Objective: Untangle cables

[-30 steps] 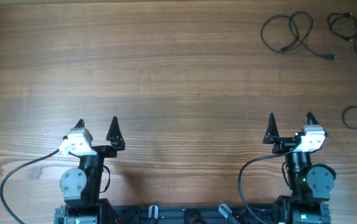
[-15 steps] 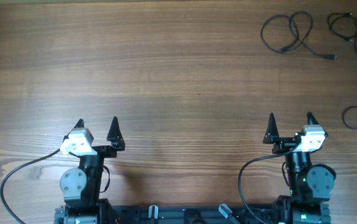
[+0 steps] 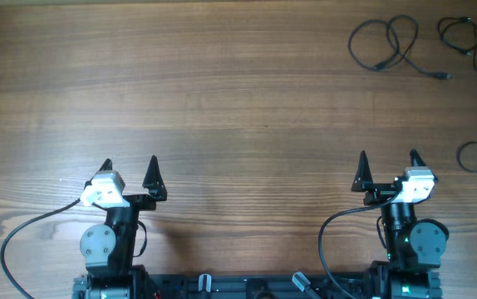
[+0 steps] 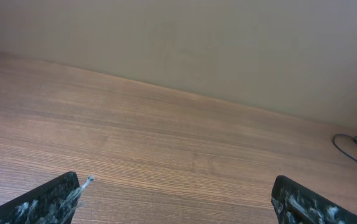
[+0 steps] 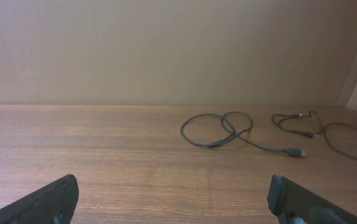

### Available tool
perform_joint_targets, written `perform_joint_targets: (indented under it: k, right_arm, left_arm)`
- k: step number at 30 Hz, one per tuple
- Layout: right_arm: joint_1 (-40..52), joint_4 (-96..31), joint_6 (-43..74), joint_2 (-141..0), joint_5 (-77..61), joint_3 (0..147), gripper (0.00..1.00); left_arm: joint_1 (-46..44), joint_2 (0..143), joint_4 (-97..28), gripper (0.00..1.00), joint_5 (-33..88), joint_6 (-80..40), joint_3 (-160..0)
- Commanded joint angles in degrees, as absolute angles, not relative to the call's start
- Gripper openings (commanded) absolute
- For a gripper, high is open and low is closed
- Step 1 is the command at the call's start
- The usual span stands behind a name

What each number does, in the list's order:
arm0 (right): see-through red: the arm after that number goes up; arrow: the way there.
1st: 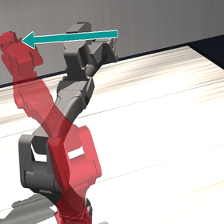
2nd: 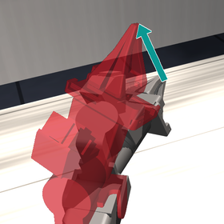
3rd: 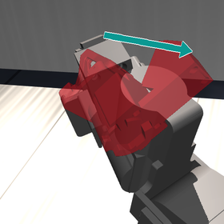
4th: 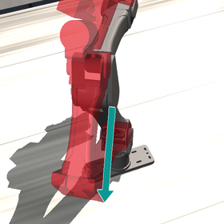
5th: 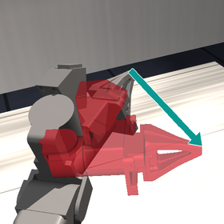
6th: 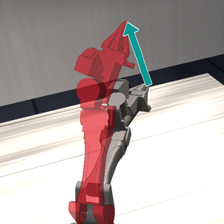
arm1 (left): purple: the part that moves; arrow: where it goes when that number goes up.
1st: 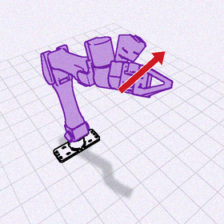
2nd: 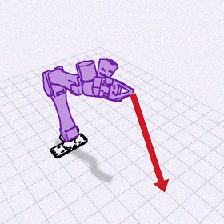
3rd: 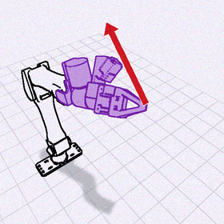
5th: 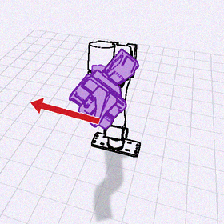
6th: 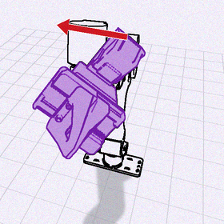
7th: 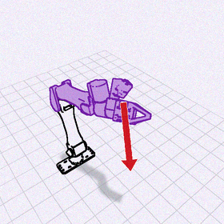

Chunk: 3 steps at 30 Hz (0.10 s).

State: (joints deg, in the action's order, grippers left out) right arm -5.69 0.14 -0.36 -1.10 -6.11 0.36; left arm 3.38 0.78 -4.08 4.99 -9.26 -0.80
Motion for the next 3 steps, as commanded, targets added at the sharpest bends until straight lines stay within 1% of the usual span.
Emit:
perform_joint_targets:
  k: [1, 3]
  right_arm:
    - [-5.4, 0.3, -1.4, -0.7, -5.3, 0.3, 1.00]
    - [-5.4, 0.3, -1.4, -0.7, -5.3, 0.3, 1.00]
  left_arm:
    - [3.3, 0.3, -4.1, 1.00, 4.8, -8.1, -0.3]
    - [3.3, 0.3, -4.1, 1.00, 4.8, -8.1, -0.3]
